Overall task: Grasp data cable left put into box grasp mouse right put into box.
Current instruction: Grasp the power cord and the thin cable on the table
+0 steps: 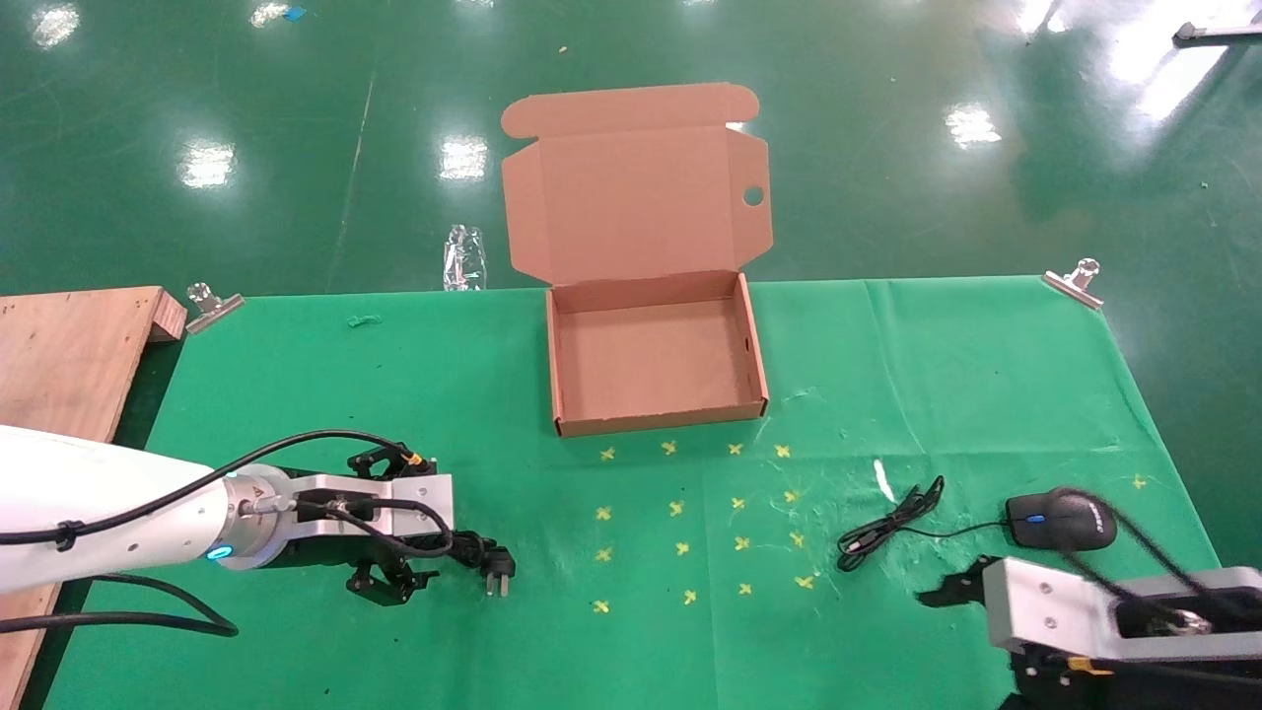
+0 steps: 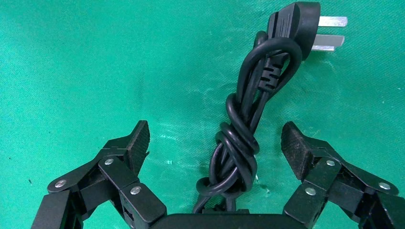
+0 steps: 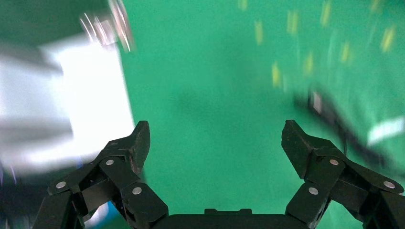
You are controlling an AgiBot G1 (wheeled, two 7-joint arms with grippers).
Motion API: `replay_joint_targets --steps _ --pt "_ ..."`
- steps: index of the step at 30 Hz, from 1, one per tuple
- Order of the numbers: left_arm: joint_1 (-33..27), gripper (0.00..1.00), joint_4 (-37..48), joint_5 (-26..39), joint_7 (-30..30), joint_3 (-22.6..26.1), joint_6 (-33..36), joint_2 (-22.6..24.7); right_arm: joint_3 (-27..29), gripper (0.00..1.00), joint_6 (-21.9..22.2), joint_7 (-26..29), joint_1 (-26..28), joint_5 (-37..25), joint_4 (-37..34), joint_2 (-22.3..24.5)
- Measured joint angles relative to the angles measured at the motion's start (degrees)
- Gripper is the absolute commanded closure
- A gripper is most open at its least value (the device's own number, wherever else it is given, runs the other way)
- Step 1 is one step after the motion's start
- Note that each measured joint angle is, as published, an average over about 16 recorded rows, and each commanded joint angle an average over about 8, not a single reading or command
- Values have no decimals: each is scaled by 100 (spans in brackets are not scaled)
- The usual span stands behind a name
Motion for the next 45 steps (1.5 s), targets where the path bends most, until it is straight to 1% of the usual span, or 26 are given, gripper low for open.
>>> replay_joint_targets --steps 6,11,19,27,28,29,35,36,37,45 --pt "-3 0 0 2 -3 1 4 1 -465 0 37 13 520 -1314 -236 -603" --pt "-3 0 0 2 -3 1 4 2 -725 0 207 -132 831 -1992 -705 -1148" --pt "-3 0 0 2 -3 1 4 2 -948 0 491 -628 1203 -2462 -1767 -1822" --pt "-2 0 0 2 -3 1 4 2 -1047 0 689 -1102 1571 -2657 -2721 -2265" --pt "-2 11 0 2 -3 1 4 2 -1054 0 709 -1143 1608 -2673 -2810 -2305" --pt "-2 23 0 2 -3 1 4 2 -1061 3 727 -1179 1642 -2687 -2892 -2341" --pt "-2 98 1 1 -3 1 4 1 -1082 77 799 -1303 1768 -2741 -3197 -2470" --pt "-2 100 1 1 -3 1 4 1 -1083 89 806 -1308 1777 -2746 -3217 -2479" --pt "-2 100 1 1 -3 0 4 1 -1083 99 809 -1310 1783 -2748 -3230 -2485" --pt "-2 100 1 0 -3 0 2 1 -1079 100 800 -1304 1766 -2734 -3189 -2464"
